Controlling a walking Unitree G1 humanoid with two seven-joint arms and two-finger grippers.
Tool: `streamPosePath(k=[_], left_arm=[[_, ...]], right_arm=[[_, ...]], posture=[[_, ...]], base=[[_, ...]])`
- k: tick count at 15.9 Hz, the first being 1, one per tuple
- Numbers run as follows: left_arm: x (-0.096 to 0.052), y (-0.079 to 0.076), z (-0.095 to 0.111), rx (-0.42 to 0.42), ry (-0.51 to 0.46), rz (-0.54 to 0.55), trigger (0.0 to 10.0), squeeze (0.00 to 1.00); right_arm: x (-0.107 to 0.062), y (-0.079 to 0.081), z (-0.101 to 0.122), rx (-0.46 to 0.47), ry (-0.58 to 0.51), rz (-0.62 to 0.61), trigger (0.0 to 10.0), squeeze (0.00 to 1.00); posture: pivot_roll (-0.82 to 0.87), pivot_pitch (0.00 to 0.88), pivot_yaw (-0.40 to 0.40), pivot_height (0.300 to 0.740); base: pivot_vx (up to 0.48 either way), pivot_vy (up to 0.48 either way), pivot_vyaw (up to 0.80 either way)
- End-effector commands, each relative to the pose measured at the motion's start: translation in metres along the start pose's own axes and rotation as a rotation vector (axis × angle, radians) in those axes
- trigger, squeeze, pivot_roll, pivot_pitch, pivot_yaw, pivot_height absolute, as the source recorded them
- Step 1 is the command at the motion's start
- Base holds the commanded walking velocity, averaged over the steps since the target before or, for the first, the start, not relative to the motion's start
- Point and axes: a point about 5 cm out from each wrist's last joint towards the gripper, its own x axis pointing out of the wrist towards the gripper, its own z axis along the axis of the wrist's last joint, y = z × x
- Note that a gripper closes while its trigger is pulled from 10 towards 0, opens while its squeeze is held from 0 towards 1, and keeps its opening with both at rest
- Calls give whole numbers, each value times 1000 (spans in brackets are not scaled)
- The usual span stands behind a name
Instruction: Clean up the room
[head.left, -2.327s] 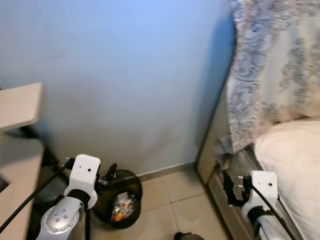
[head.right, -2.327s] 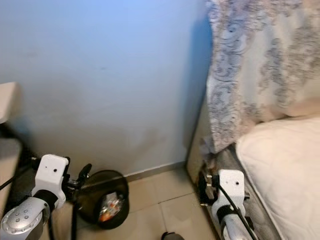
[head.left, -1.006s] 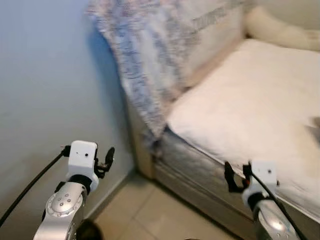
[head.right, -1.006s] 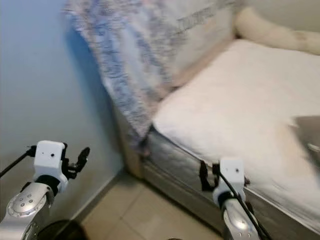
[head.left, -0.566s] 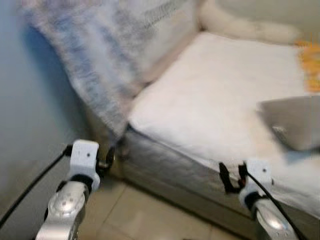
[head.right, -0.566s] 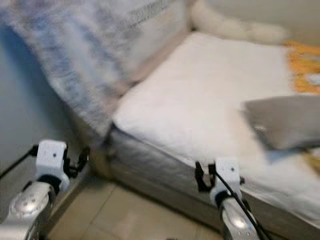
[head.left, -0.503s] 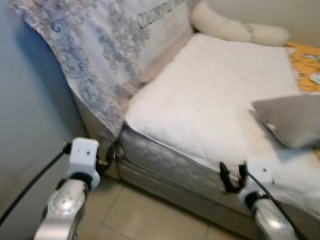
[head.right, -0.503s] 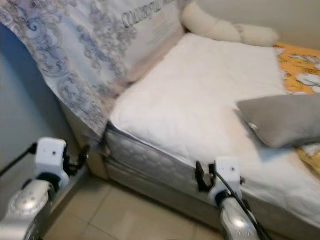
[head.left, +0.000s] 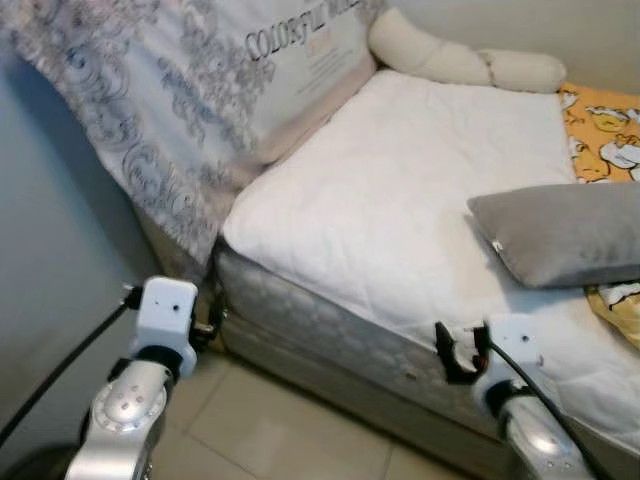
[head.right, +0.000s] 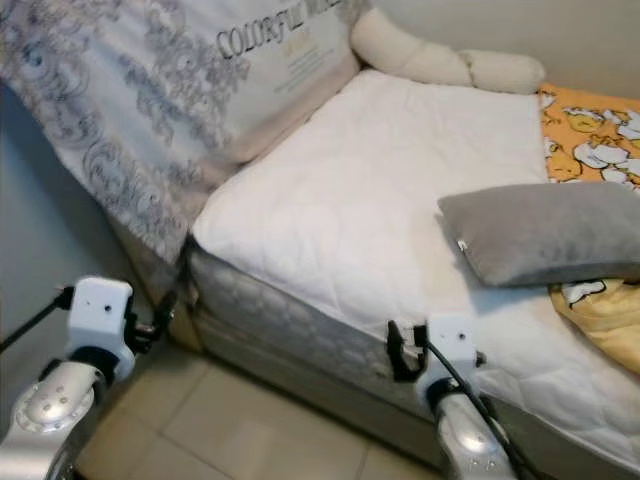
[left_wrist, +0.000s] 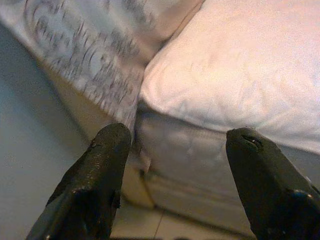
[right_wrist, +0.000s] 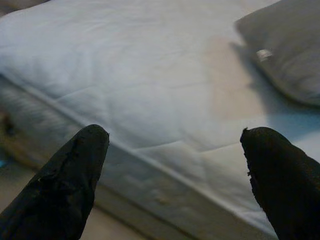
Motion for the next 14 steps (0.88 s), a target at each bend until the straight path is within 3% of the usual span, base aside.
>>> streamPosePath(k=[1,3,6,8,10,14], left_arm=[[2,0,2,9,-5,-4,10000,0],[2,-1,4,12,-12,-5,10000,0],[3,-1,5,-30,-2,-7,10000,0],[4,-1,5,-9,-19,-6,10000,0],[5,-4,7,-46,-35,-29,10000,0],[8,-2,7,-41,-35,-19,10000,0]], right_arm=[[0,3,0,1,5,7,10000,0],[1,5,0,3,7,7,10000,0],[3,4,1,-1,6,4,10000,0],[5,1,2,13,6,-17,10000,0],[6,-1,5,12,-4,-24,10000,0],[9,0,8,9,-15,-21,10000,0]], posture=[[-9,0,11,740],[0,0,10,740],[-6,0,14,740],[-6,0,11,740],[-8,0,11,740],[-9,0,11,740]], base=[[0,-322,0],[0,-315,0],[0,0,0],[0,0,0],[0,0,-778],[0,0,-781]])
